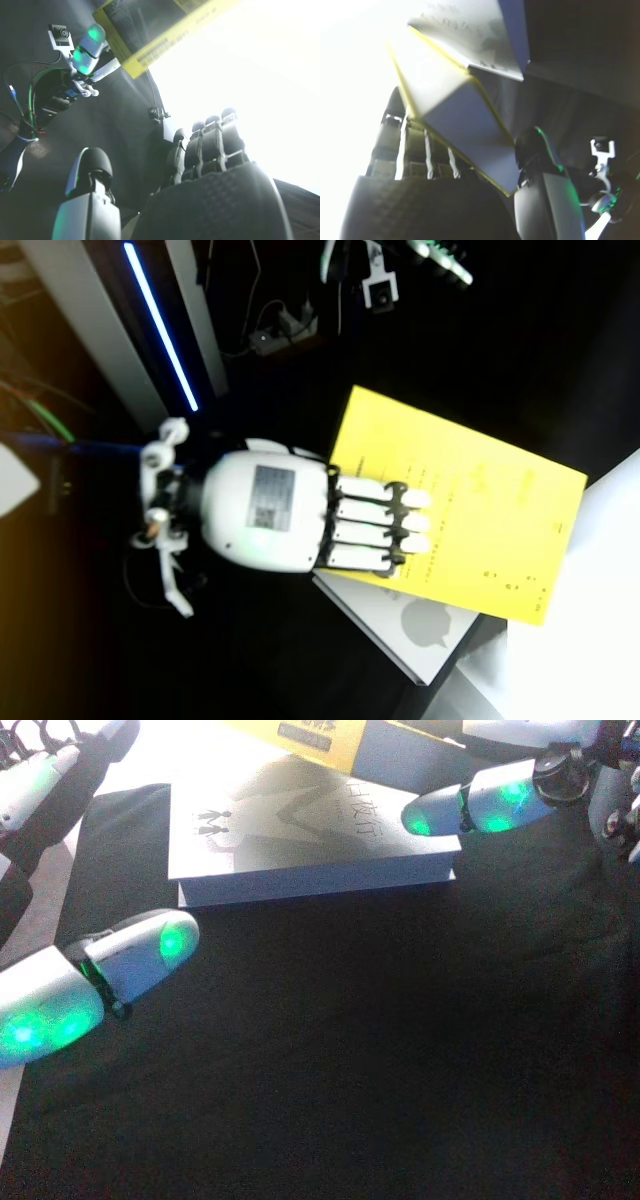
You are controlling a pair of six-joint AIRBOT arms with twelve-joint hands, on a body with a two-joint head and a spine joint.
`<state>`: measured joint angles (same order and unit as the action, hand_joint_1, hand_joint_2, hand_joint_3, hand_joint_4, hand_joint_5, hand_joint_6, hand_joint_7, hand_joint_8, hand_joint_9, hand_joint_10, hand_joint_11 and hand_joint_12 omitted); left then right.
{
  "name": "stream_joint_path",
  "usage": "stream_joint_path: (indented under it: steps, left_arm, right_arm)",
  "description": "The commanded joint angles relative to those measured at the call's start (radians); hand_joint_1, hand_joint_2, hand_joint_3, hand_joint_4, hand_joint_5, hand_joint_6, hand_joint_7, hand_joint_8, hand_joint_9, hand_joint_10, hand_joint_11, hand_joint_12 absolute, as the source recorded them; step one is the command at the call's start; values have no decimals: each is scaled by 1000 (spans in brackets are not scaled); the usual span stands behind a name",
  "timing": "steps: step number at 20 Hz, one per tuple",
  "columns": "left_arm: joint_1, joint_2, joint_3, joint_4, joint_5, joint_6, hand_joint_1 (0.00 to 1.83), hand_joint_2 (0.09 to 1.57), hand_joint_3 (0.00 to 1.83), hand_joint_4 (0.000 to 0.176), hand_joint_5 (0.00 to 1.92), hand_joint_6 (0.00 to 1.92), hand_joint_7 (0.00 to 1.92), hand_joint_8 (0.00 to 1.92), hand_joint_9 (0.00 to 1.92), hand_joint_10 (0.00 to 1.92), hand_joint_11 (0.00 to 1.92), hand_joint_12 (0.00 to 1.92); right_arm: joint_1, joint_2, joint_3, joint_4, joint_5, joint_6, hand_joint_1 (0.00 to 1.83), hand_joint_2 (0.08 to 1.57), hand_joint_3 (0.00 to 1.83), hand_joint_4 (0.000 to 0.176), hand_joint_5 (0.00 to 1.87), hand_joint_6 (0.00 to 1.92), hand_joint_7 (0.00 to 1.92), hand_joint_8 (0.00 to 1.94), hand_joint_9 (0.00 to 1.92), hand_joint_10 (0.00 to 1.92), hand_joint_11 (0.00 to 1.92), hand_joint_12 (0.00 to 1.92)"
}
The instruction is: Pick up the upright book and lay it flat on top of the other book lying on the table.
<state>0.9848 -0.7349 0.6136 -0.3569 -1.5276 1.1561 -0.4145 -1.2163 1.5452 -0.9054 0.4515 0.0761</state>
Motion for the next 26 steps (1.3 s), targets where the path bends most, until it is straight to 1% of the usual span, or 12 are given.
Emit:
stream_joint_path:
  steps: [1, 2, 7, 10, 12, 13, 15, 16, 22, 23, 24, 26]
  left_arm:
    - [-3, 6, 0, 24, -127, -3, 313, 1172, 15, 85, 0, 0, 0, 0, 0, 0, 0, 0]
    - [-2, 6, -1, 22, -127, -3, 311, 1166, 11, 88, 0, 0, 0, 0, 0, 0, 0, 0]
    - [8, 7, -3, 9, -138, -3, 431, 1160, 2, 101, 0, 0, 0, 0, 0, 0, 0, 0]
    - [12, 9, -4, 4, -143, -3, 469, 1183, 10, 115, 0, 0, 0, 0, 0, 0, 0, 0]
    - [15, 9, -4, -3, -147, -3, 461, 1182, 6, 93, 0, 0, 0, 0, 0, 0, 0, 0]
    - [18, 10, -5, -3, -148, -3, 451, 1177, 3, 94, 0, 0, 0, 0, 0, 0, 0, 0]
    - [23, 16, -8, -3, -148, -3, 449, 1178, 3, 89, 0, 0, 0, 0, 0, 0, 0, 0]
    - [23, 14, -6, -3, -147, -3, 447, 1177, 3, 88, 0, 0, 0, 0, 0, 0, 0, 0]
    - [27, 28, 7, -19, -146, -3, 416, 1201, 5, 51, 0, 0, 0, 0, 0, 0, 0, 0]
    - [31, 34, 15, -21, -149, -3, 401, 1205, 6, 80, 0, 0, 0, 0, 0, 0, 0, 0]
    - [36, 38, 31, -26, -147, -3, 437, 1174, 0, 142, 0, 0, 0, 0, 0, 0, 0, 0]
    - [60, 39, 113, -35, -132, -3, 366, 1141, 0, 145, 0, 0, 0, 0, 0, 0, 0, 0]
  right_arm:
    - [11, 16, -12, 32, 102, 45, 16, 1248, 0, 56, 0, 0, 0, 0, 0, 0, 0, 778]
    - [11, 37, -29, 32, 116, 63, 2, 1212, 0, 41, 0, 0, 0, 0, 0, 0, 0, 774]
    - [12, 99, -84, 26, 153, 93, 217, 993, 0, 91, 0, 0, 0, 0, 0, 0, 0, 62]
    - [12, 114, -86, 8, 181, 155, 316, 942, 0, 109, 0, 0, 0, 0, 0, 0, 0, 0]
    - [12, 122, -78, 11, 183, 167, 261, 944, 0, 127, 0, 0, 0, 0, 0, 0, 0, 0]
    - [12, 130, -81, 30, 201, 172, 251, 955, 0, 105, 0, 0, 0, 0, 0, 0, 0, 0]
    - [12, 170, -110, 84, 245, 176, 198, 1020, 18, 110, 0, 0, 0, 0, 0, 0, 0, 0]
    - [12, 211, -142, 115, 279, 176, 152, 1054, 31, 86, 0, 0, 0, 0, 0, 0, 0, 0]
    - [11, 348, -239, 257, 440, 176, 214, 1189, 18, 70, 0, 0, 0, 0, 0, 0, 0, 0]
    - [11, 363, -258, 295, 466, 164, 298, 1202, 17, 14, 0, 0, 0, 0, 0, 0, 0, 0]
    - [10, 369, -266, 327, 490, 139, 335, 1208, 16, 24, 0, 0, 0, 0, 0, 0, 0, 0]
    - [-1, 373, -266, 381, 545, 135, 332, 1218, 14, 62, 0, 0, 0, 0, 0, 0, 0, 0]
